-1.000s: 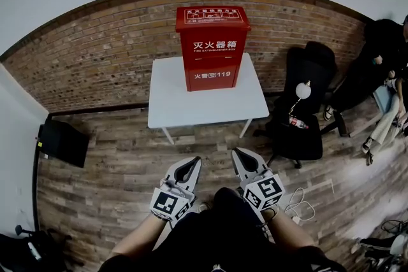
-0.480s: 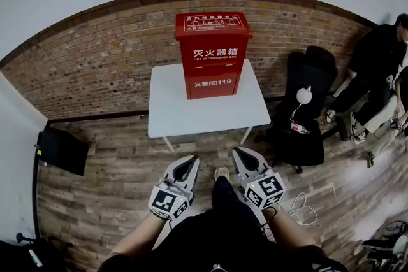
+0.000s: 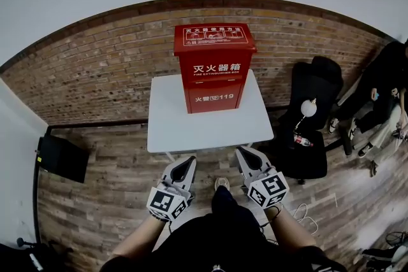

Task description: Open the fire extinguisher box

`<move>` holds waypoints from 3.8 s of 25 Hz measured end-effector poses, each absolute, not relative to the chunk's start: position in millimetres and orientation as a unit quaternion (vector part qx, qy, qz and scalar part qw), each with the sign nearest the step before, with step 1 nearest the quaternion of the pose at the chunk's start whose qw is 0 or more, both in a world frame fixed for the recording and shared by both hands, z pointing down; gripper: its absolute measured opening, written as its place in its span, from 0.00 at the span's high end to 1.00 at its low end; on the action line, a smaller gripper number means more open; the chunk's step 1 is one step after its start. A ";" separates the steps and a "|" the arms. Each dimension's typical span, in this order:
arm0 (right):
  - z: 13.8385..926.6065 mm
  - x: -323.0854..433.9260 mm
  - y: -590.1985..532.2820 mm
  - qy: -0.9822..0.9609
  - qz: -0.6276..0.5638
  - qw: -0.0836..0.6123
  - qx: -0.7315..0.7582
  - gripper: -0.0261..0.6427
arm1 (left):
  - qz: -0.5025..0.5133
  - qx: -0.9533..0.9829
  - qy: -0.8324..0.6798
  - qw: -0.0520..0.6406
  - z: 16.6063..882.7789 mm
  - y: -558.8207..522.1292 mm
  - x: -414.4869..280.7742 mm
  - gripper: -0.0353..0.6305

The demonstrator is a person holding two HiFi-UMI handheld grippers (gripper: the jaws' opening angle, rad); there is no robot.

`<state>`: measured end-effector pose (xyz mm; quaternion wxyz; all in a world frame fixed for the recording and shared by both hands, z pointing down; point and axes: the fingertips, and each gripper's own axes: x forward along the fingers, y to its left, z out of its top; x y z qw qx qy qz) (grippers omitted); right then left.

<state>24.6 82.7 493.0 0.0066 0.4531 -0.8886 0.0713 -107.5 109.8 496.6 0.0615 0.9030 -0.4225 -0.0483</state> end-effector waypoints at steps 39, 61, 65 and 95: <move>465.1 54.0 -228.6 -0.922 0.067 0.006 0.382 0.93 | -0.055 0.882 -0.463 0.064 454.0 -199.8 -70.9 0.87; 452.2 142.8 -319.6 -0.893 0.045 0.033 0.446 0.60 | -0.035 0.859 -0.509 0.042 435.2 -279.1 -173.9 0.50; 458.6 150.2 -334.1 -0.892 0.051 0.041 0.446 0.58 | -0.021 0.860 -0.507 0.045 447.8 -296.8 -185.4 0.47; 446.3 144.0 -342.2 -0.907 0.060 0.042 0.416 0.63 | -0.006 0.889 -0.458 0.014 439.2 -322.7 -168.8 0.50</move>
